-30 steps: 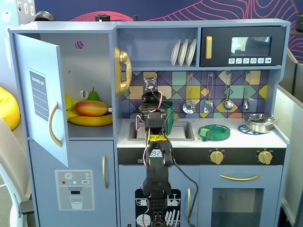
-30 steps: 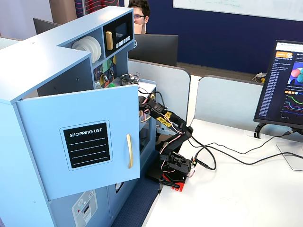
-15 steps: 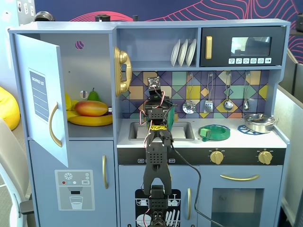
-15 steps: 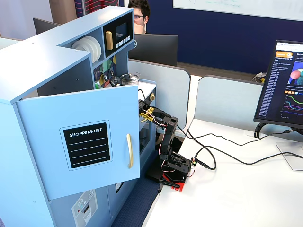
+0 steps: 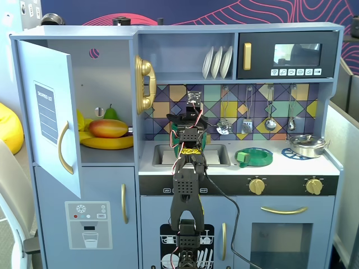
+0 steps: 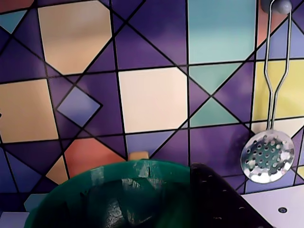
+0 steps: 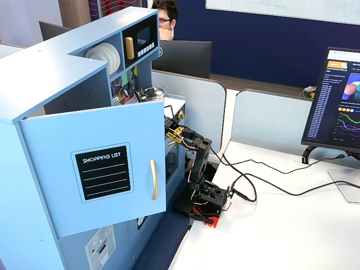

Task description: Pick up the green pineapple from the left cabinet and place it in the green recipient

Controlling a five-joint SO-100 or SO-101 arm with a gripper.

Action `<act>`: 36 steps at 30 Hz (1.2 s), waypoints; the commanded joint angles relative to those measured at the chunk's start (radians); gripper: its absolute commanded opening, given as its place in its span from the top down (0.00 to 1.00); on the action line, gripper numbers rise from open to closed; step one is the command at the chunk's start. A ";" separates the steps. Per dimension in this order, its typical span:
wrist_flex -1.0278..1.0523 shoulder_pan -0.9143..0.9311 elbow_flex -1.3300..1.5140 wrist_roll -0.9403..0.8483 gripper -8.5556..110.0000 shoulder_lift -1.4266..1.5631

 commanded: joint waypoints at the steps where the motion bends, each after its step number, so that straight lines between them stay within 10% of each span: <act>1: -0.048 -0.006 0.025 0.006 0.44 0.112; 18: 0.439 -0.009 1.118 -0.015 0.49 1.244; 27: 0.514 -0.020 1.582 0.011 0.58 1.404; 36: 1.025 -0.018 1.603 0.083 0.77 1.443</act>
